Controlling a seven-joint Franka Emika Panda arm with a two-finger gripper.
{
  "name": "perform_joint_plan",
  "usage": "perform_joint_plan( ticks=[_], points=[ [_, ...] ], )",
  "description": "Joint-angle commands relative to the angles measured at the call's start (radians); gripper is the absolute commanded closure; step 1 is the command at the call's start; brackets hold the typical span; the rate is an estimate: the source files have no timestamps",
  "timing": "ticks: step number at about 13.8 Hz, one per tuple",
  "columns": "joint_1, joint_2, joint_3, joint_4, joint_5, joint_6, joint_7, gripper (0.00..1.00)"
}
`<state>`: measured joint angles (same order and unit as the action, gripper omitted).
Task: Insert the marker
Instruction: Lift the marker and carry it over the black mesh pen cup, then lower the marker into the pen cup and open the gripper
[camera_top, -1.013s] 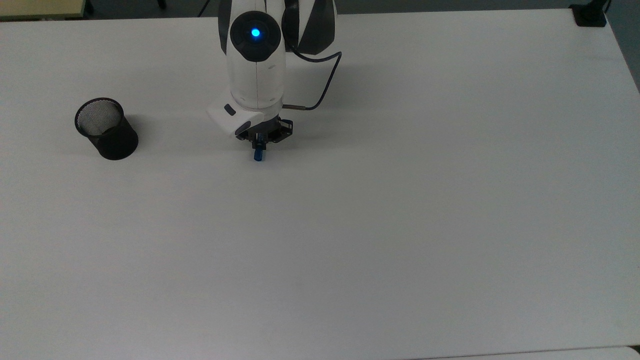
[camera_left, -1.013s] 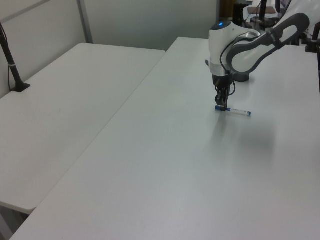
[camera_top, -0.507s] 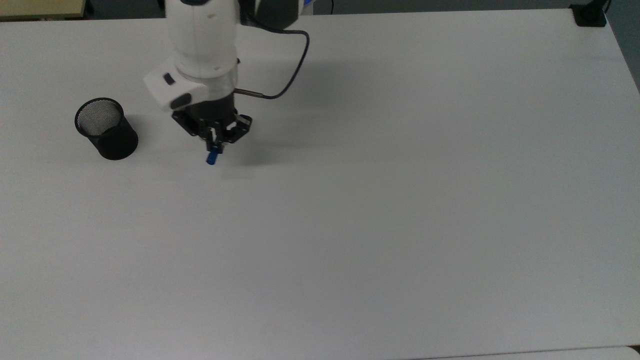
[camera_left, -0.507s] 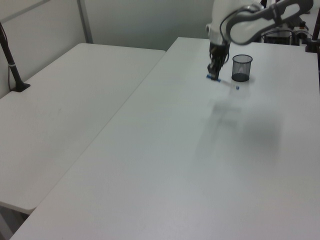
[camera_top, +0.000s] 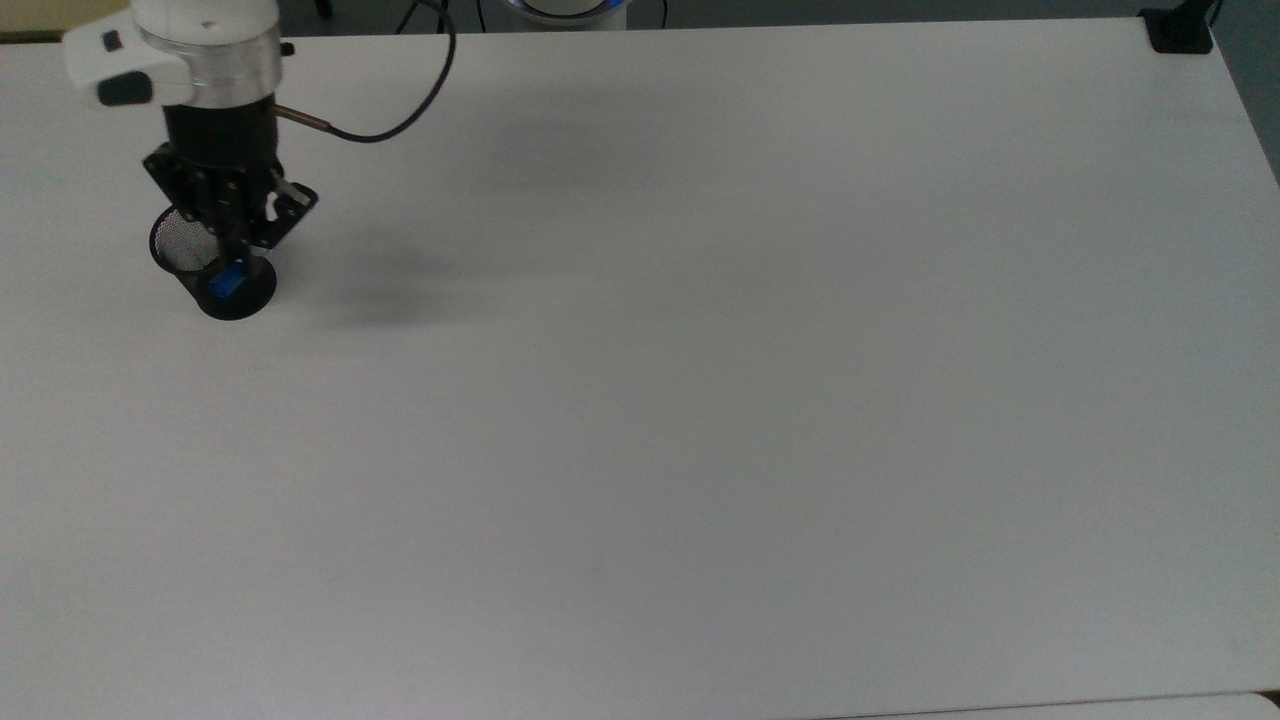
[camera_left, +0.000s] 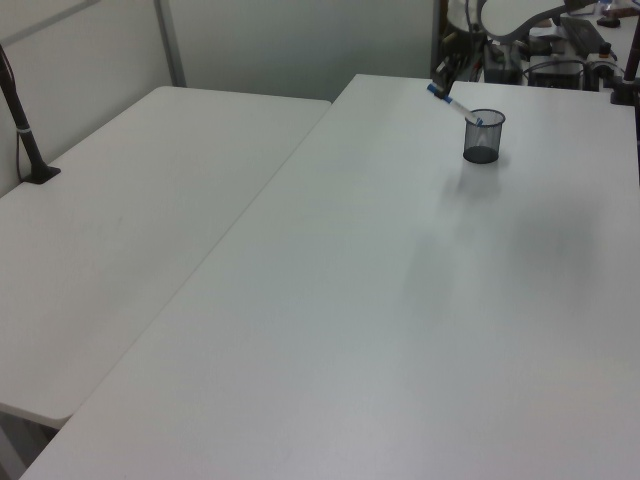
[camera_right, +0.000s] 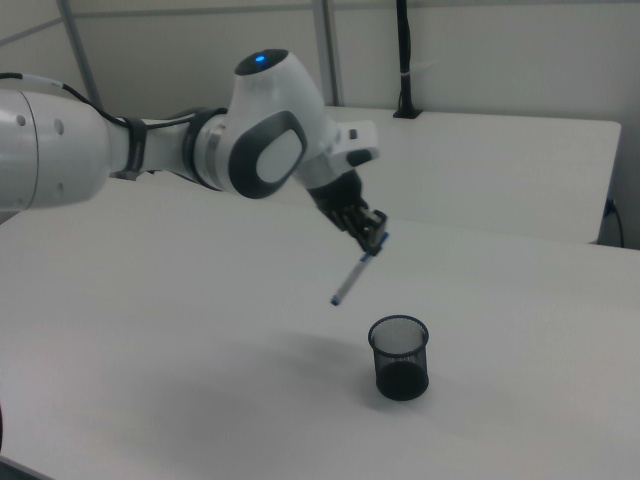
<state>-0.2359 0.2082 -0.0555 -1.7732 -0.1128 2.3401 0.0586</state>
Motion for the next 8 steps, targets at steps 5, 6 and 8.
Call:
perform_joint_plan(
  ticks=[5,6,8],
  points=[
    [-0.097,0.013,-0.058,-0.045,-0.002,0.202,-0.075,0.88],
    [-0.100,0.022,-0.058,-0.046,-0.002,0.202,-0.077,0.86],
    [-0.100,0.034,-0.058,-0.069,-0.002,0.202,-0.082,0.86]
  ],
)
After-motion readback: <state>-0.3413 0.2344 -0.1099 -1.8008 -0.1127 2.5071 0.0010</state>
